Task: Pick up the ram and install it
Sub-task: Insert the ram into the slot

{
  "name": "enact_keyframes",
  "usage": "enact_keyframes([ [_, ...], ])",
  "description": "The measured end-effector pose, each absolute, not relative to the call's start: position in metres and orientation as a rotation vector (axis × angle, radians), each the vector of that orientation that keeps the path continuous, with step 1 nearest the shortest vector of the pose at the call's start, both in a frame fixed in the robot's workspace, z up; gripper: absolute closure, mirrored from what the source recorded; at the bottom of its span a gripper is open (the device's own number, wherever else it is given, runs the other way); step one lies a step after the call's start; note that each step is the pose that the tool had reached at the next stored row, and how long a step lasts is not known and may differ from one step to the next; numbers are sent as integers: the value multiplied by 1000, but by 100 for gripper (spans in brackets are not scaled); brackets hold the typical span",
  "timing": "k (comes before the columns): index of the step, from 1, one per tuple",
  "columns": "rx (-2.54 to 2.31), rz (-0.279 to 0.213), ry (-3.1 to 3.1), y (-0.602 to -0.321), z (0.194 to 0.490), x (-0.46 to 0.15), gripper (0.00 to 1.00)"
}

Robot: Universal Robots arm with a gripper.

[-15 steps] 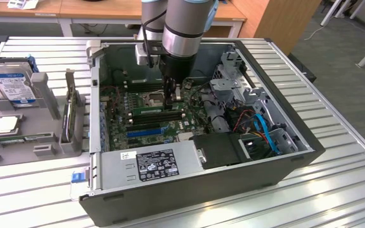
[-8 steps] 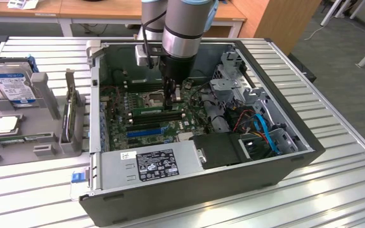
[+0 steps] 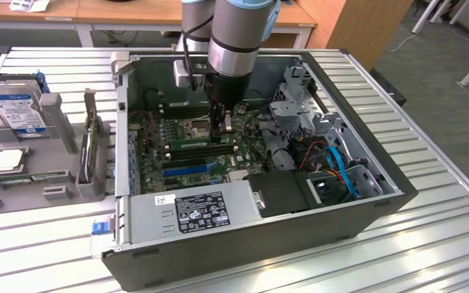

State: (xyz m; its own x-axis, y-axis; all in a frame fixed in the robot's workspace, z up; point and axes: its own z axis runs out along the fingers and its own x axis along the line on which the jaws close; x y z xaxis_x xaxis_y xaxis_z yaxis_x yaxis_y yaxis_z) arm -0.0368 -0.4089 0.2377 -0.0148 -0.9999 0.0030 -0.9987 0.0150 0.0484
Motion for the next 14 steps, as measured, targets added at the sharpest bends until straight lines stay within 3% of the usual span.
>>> enact_keyframes([
  [14, 2179, -50, -2212, -413, 237, -37, 88],
])
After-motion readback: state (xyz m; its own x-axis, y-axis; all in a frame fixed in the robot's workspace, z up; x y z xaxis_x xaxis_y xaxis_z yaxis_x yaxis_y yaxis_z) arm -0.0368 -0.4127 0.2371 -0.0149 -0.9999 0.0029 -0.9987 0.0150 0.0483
